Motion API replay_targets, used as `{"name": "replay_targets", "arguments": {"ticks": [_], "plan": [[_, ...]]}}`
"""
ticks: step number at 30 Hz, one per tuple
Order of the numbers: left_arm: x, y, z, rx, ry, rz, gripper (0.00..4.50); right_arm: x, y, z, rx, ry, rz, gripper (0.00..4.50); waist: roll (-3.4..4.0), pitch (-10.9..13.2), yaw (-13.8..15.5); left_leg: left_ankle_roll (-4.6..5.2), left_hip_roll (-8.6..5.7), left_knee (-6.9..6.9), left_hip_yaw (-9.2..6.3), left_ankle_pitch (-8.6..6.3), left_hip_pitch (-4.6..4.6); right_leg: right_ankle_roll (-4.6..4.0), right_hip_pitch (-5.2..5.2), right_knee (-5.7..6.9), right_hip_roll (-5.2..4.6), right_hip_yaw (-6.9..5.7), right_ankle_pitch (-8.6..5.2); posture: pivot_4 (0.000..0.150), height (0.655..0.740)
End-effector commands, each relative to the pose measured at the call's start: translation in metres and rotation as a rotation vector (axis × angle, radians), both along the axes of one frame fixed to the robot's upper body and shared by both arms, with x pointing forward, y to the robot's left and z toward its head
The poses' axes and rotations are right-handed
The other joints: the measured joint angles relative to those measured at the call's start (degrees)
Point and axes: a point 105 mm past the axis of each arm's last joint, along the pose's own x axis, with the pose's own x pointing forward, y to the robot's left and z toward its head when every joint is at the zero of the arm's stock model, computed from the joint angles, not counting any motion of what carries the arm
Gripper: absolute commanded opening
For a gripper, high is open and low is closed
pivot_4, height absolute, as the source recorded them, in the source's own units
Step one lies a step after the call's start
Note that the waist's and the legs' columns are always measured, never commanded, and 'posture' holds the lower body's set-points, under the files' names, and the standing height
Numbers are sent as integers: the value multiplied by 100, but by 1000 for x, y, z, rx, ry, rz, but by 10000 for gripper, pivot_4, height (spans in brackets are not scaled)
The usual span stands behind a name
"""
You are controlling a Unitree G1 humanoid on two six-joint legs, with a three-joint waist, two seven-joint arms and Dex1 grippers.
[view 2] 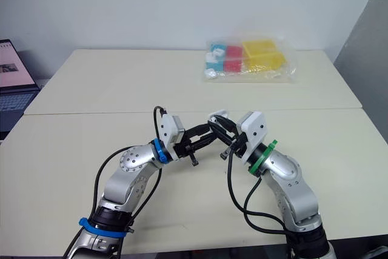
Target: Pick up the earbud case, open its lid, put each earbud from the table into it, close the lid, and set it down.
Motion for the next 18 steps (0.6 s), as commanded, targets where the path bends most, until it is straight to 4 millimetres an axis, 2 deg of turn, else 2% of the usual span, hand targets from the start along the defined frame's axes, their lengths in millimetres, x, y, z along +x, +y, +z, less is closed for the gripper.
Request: {"name": "replay_targets", "arguments": {"ticks": [1,6,12,13,18], "plan": [[-6,-2,23,-40,-87,-21,7741,-3,0,2,1,4,-1,7413,0,0,0,0,0,0,0,0,0,0,0,0,0,0,0,1500,7400],[-7,-2,24,-39,-88,-23,7741,-1,-2,5,-6,-14,-24,22301,0,0,0,0,0,0,-1,0,1,0,0,1,0,-2,0,1500,7400],[-7,-2,23,-39,-87,-22,7740,0,-4,9,-10,-33,-43,43335,0,0,3,0,-1,1,0,0,0,0,0,0,-1,0,0,1500,7400],[-8,-2,23,-39,-86,-22,7740,0,-4,10,-11,-34,-41,45000,0,0,4,0,-1,1,0,0,-1,0,0,0,-2,-1,0,1500,7400],[-7,-2,22,-39,-82,-17,7740,-5,-5,15,-16,-53,-31,45000,0,0,2,0,0,-1,-1,0,0,0,0,-1,0,-1,0,1500,7400]]}}
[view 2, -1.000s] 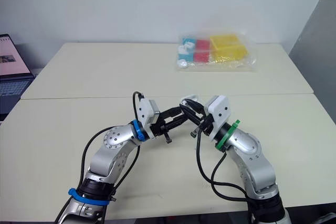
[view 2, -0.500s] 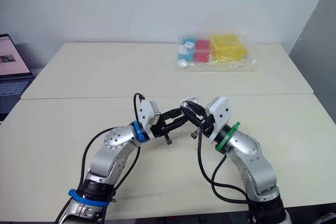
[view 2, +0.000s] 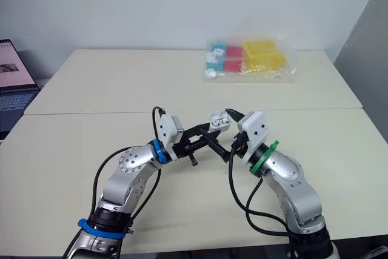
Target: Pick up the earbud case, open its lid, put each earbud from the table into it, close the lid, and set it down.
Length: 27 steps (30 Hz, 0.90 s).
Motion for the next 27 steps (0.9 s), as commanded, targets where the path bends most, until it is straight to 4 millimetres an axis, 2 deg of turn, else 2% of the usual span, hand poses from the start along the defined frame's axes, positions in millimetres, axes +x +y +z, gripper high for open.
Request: {"name": "replay_targets", "arguments": {"ticks": [1,8,12,17,19,20,22,25,27], "plan": [[-7,-3,19,-36,-70,-22,7740,-8,0,14,7,-52,15,45000,0,0,0,0,0,0,0,0,0,0,0,0,0,0,0,1500,7400],[-6,-3,18,-35,-65,-19,7740,-29,-2,32,-10,-94,79,45000,0,0,0,0,-1,1,1,0,-1,0,0,-1,-1,1,0,1500,7400],[-5,-2,15,-33,-59,-19,7740,-37,-17,56,-62,-122,101,45000,-1,1,1,0,-3,2,2,0,-1,0,1,-1,-3,1,0,1500,7400],[-7,-5,15,-32,-66,-41,7740,-18,-35,83,-83,-106,70,45000,-1,1,-1,0,0,0,0,0,4,0,2,0,2,-1,0,1500,7400],[-9,-6,15,-28,-72,-56,7740,1,-44,91,-168,-106,26,41225,1,2,-12,1,2,-3,-1,0,5,-1,2,-1,5,0,-1,1500,7400],[-11,-8,15,-26,-77,-67,7740,16,-50,94,-211,-89,-6,37072,1,2,-9,1,-2,-2,8,0,4,-1,-2,1,2,7,0,1500,7400],[-13,-10,15,-23,-83,-82,7740,33,-53,96,-271,-51,-23,33039,4,4,-22,1,-1,0,5,0,3,-1,2,-5,1,2,0,1500,7400],[-15,-11,14,-16,-91,-97,7740,46,-49,88,-349,38,20,23534,2,2,6,2,-5,0,15,0,4,0,-2,-3,-1,15,2,1500,7400],[-16,-11,14,-15,-93,-101,7740,47,-41,80,-384,106,97,20274,4,4,7,3,0,-6,8,-1,-8,-4,-8,-11,1,7,-2,1500,7400]]}}
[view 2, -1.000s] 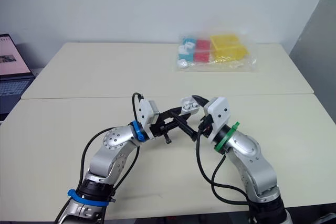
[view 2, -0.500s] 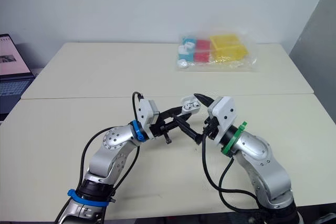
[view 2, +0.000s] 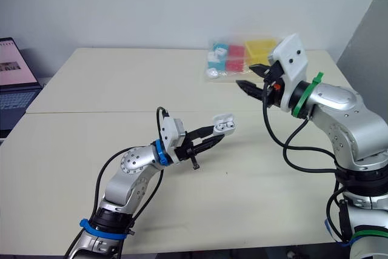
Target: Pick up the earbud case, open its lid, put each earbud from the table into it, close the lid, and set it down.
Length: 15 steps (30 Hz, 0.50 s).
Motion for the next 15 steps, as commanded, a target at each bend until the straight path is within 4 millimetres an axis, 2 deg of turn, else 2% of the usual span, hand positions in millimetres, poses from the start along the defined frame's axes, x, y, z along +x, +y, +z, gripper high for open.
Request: {"name": "replay_targets", "arguments": {"ticks": [1,5,6,9,15], "plan": [[-8,-4,12,-19,-63,-37,7740,6,15,-13,-108,137,116,16197,1,1,-6,0,0,0,3,0,-2,0,-2,-1,-1,4,0,1500,7400],[-10,-5,12,-17,-69,-46,7740,6,25,-24,-167,212,206,1944,1,1,-5,1,0,1,1,-1,-7,0,-4,-7,-3,1,0,1500,7400],[-10,-5,12,-18,-69,-47,7740,5,27,-25,-175,221,224,369,1,1,-2,1,0,1,0,-1,-9,0,-4,-6,-3,-1,0,1500,7400],[-10,-6,11,-15,-70,-50,7740,4,29,-28,-193,242,260,0,1,1,1,1,0,2,-3,-1,-10,0,-4,-6,-3,-5,0,1500,7400],[-10,-5,10,-13,-69,-45,7740,-19,34,-31,-223,319,394,0,1,1,5,1,0,3,-6,-1,-12,0,-4,-6,-4,-8,0,1500,7400]]}}
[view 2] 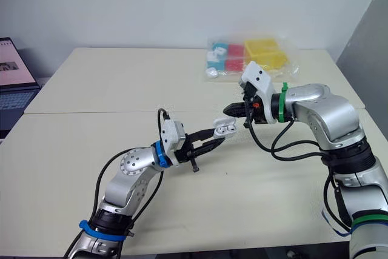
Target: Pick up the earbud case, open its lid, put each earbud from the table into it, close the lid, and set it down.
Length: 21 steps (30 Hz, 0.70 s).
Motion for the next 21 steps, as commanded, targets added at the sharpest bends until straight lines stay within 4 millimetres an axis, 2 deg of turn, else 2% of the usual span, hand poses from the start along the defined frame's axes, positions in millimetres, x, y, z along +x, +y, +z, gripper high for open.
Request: {"name": "replay_targets", "arguments": {"ticks": [1,9,17,21], "plan": [[-5,-3,13,-21,-63,-20,7740,-15,6,12,1,-16,86,0,0,0,-2,0,0,0,0,0,0,0,0,0,0,-1,0,1500,7400],[-3,-3,14,-30,-62,-16,7740,-21,-4,-1,-41,27,76,0,0,0,-3,0,-1,2,-1,0,2,0,1,4,0,-2,0,1500,7400],[-3,-3,15,-38,-59,-13,7739,-28,-5,-11,-58,51,77,0,0,0,-4,0,0,2,-1,0,2,0,1,5,0,-1,0,1500,7400],[1,-2,14,-54,-7,3,7739,-22,-7,-8,-45,1,27,0,0,0,-3,0,0,2,-2,0,3,0,1,6,0,-2,0,1500,7400]]}}
